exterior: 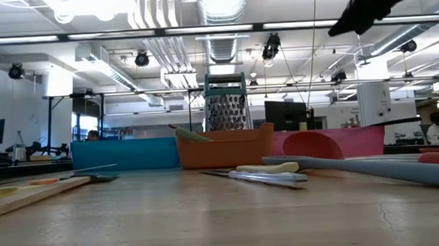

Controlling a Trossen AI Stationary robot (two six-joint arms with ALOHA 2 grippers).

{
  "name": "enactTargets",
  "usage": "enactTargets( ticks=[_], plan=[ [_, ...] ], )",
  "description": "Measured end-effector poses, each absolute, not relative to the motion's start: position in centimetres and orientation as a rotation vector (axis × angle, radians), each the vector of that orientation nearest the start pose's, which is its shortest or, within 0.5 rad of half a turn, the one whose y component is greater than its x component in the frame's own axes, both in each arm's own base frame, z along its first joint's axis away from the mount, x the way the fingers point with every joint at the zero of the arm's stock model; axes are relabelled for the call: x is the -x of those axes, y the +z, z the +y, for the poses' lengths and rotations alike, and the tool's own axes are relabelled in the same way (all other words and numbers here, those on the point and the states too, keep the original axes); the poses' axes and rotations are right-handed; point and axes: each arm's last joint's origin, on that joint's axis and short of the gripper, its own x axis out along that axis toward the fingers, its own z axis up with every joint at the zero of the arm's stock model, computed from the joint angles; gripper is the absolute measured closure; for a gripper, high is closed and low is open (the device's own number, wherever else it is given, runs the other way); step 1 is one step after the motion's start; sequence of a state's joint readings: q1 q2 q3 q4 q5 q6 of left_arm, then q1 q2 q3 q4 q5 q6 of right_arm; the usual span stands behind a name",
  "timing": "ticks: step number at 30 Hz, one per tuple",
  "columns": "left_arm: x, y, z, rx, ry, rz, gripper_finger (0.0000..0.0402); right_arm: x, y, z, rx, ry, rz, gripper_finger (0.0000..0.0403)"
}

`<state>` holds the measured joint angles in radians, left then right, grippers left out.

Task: Pick & Place Kitchen Items
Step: Put the blue spatula into the blue bin

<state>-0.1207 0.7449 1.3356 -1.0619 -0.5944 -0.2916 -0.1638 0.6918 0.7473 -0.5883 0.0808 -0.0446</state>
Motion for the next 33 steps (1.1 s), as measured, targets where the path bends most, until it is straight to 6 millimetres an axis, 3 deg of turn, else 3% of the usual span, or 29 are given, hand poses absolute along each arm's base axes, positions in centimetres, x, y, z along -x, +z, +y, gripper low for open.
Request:
enactTargets(
  ticks=[6, 9, 16, 22, 33],
  plan=[
    [-9.9, 43.0, -0.1, 0.135, 0.401, 0.778, 0.0244, -14.1, 27.4, -2.6, 0.018, -0.223, 0.613, 0.039],
    [-11.7, 41.6, -0.6, 0.104, 0.344, 1.014, 0.0256, -14.2, 26.3, -2.6, 0.016, -0.221, 0.65, 0.039],
    [-15.6, 37.8, -1.7, 0.124, 0.152, 1.26, 0.0285, -14.1, 24.2, -2.6, 0.012, -0.217, 0.716, 0.039],
    [-15.9, 34.8, -2.5, 0.278, 0.045, 1.437, 0.0294, -14.3, 24.0, -2.6, 0.013, -0.218, 0.705, 0.039],
    [-15.5, 30.5, -5.8, 0.308, -0.028, 1.64, 0.0311, -14.3, 24.1, -2.6, 0.013, -0.218, 0.706, 0.039]
  ],
)
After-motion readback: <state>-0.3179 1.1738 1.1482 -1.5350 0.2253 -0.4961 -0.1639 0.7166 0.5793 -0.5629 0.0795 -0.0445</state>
